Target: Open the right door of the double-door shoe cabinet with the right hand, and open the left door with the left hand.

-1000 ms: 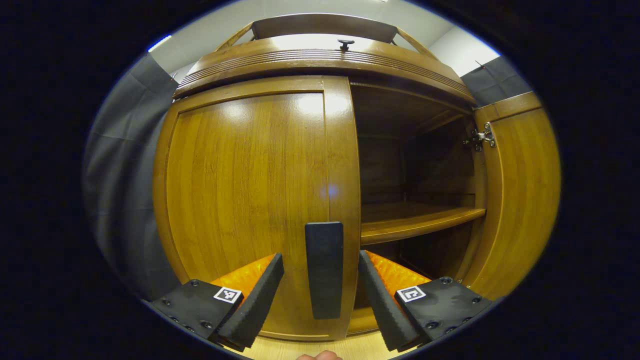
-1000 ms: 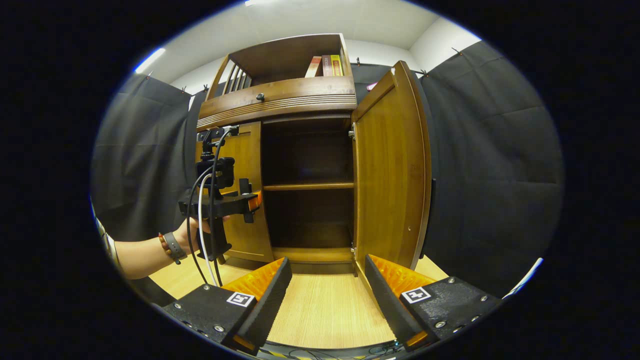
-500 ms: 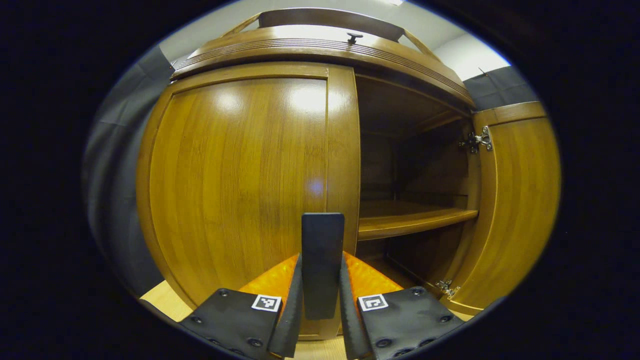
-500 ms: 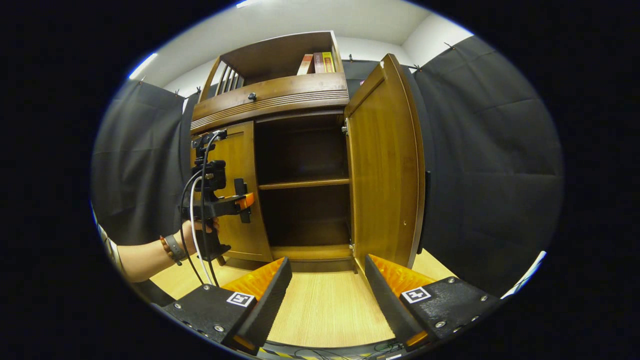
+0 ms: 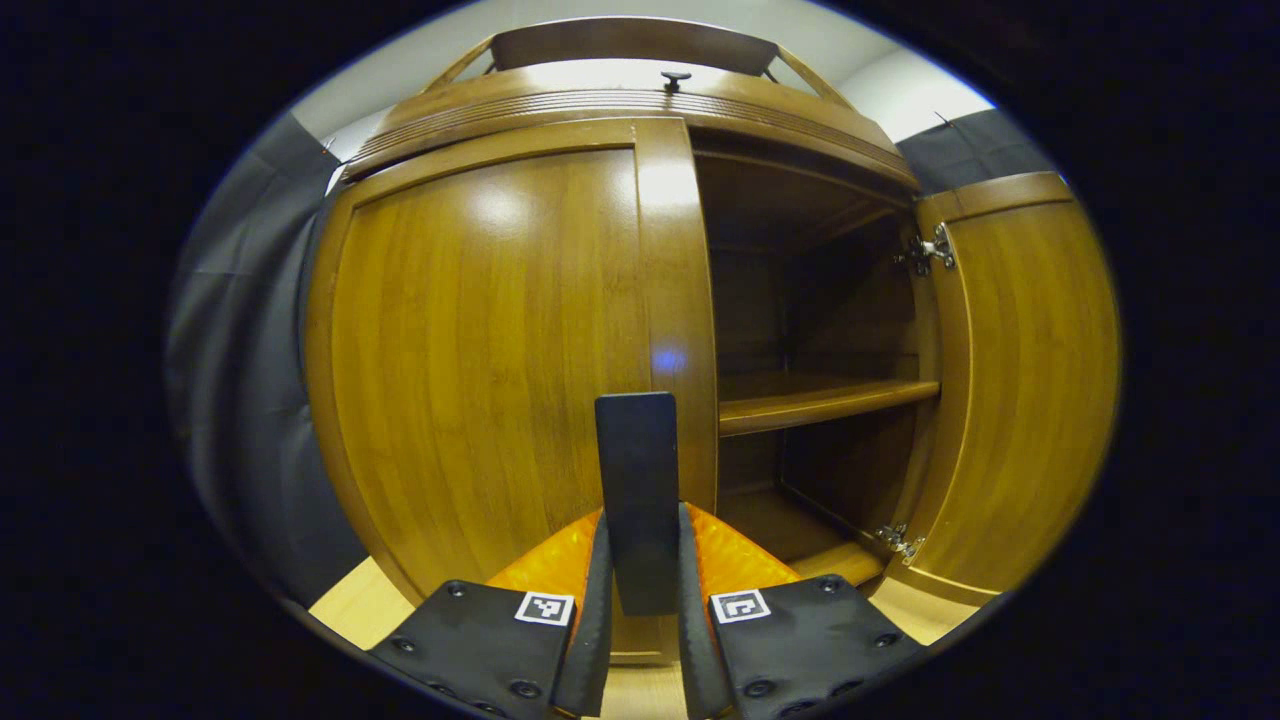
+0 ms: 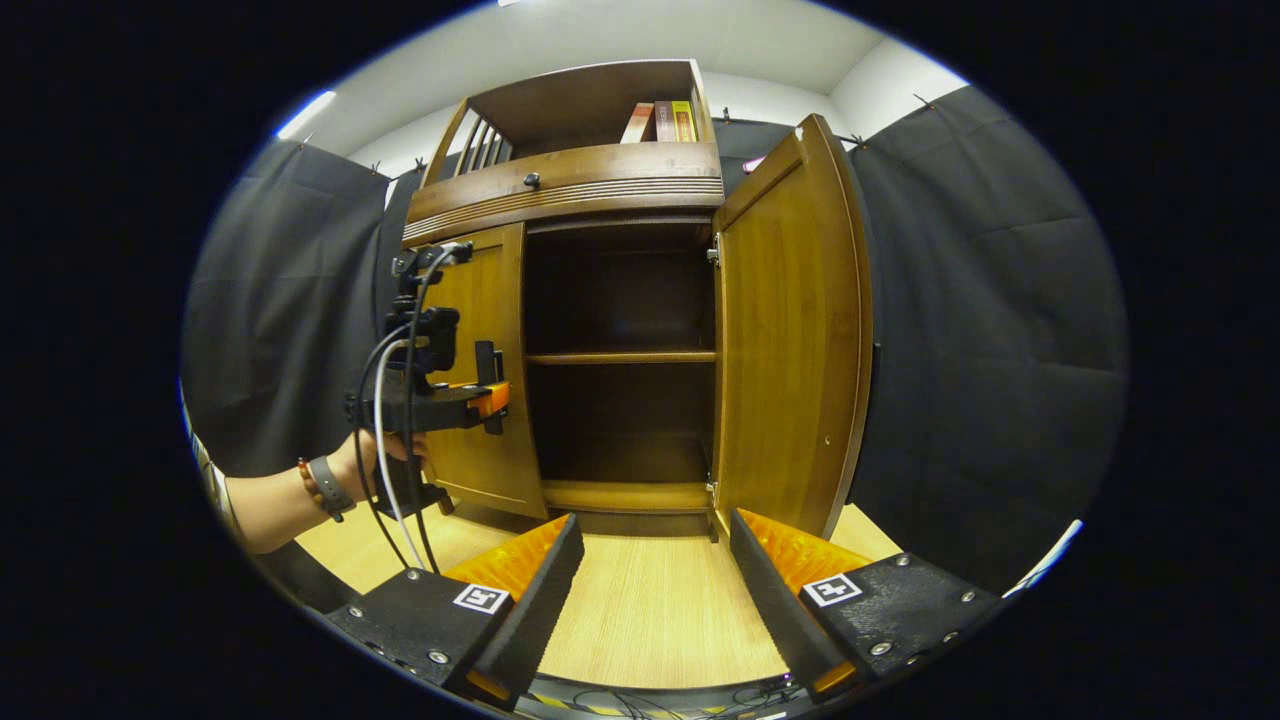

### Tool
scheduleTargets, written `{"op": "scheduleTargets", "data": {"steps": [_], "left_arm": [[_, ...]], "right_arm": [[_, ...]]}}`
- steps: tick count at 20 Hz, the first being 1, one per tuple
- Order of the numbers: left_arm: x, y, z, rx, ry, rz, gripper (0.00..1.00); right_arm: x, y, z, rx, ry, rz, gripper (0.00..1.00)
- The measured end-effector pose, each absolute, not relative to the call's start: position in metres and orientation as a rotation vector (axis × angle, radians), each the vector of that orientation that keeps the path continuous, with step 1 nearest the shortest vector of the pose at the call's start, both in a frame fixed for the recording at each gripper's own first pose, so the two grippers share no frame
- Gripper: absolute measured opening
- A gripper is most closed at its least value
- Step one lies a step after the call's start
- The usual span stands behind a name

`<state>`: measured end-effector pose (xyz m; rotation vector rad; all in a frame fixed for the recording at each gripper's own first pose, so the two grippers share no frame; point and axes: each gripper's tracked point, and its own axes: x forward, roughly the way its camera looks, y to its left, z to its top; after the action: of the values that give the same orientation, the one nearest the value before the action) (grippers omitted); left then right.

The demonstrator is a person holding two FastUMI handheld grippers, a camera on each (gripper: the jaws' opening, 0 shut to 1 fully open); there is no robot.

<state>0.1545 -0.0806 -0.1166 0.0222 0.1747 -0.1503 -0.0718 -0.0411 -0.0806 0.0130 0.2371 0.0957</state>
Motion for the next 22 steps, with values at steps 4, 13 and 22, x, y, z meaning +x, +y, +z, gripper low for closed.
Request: {"op": "scheduleTargets", "data": {"steps": [4,13,22], "left_arm": [[0.129,-0.071,-0.112,0.019,0.165,-0.131,0.33],[0.062,-0.03,-0.1,0.032,0.166,-0.085,0.34],[-0.001,0.036,-0.081,0.116,0.151,0.075,0.33]], "right_arm": [[-0.07,-0.035,-0.08,0.011,0.235,0.115,1.0],[-0.056,-0.002,-0.085,0.008,0.24,0.176,0.92],[-0.049,0.036,-0.092,0.018,0.232,0.275,0.92]]}}
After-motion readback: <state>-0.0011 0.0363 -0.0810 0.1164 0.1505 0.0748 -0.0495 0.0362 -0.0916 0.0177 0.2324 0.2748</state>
